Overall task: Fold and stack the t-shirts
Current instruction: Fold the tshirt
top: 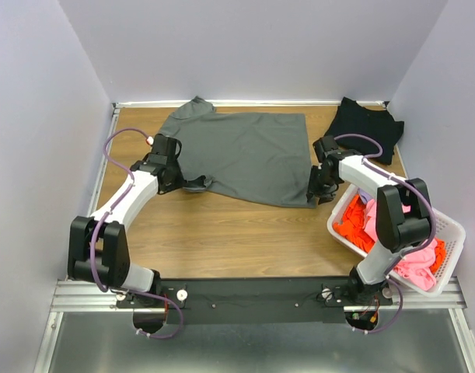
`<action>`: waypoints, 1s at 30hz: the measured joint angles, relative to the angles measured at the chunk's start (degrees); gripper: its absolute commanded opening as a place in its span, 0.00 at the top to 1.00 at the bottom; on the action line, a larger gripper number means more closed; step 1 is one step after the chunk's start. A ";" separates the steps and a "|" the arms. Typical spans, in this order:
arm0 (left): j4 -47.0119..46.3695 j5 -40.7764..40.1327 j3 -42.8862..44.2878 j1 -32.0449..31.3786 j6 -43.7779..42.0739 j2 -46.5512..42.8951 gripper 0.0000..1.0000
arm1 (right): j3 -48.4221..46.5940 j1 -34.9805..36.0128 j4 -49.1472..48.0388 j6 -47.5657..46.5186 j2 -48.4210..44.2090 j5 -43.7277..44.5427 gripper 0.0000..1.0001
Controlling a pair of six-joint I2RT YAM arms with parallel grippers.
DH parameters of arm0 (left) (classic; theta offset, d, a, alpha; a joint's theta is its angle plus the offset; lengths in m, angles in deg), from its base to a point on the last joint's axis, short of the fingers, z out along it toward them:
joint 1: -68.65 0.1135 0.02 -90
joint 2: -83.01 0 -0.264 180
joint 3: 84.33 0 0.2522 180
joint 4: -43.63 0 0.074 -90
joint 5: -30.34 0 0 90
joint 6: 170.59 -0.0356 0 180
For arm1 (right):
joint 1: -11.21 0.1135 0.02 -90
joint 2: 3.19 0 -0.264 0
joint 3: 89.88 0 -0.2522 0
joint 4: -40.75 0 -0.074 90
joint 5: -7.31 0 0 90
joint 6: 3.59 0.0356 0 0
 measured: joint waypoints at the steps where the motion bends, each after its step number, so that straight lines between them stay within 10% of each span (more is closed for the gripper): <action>1: 0.15 0.09 -0.31 0.00 0.24 -0.59 1.00 | 0.02 0.00 0.02 0.00 0.24 -0.02 0.53; 14: 3.13 1.03 -3.48 0.00 4.48 -6.51 1.00 | 2.14 0.00 -0.11 -0.61 2.32 -0.11 0.58; 22: 6.19 2.01 -6.71 0.00 7.15 -11.74 1.00 | 0.74 0.00 -0.26 -1.75 3.67 -1.18 0.91; 30: 9.18 2.73 -6.93 0.00 8.61 -14.23 1.00 | 0.70 0.00 0.52 -2.27 3.23 -1.36 0.97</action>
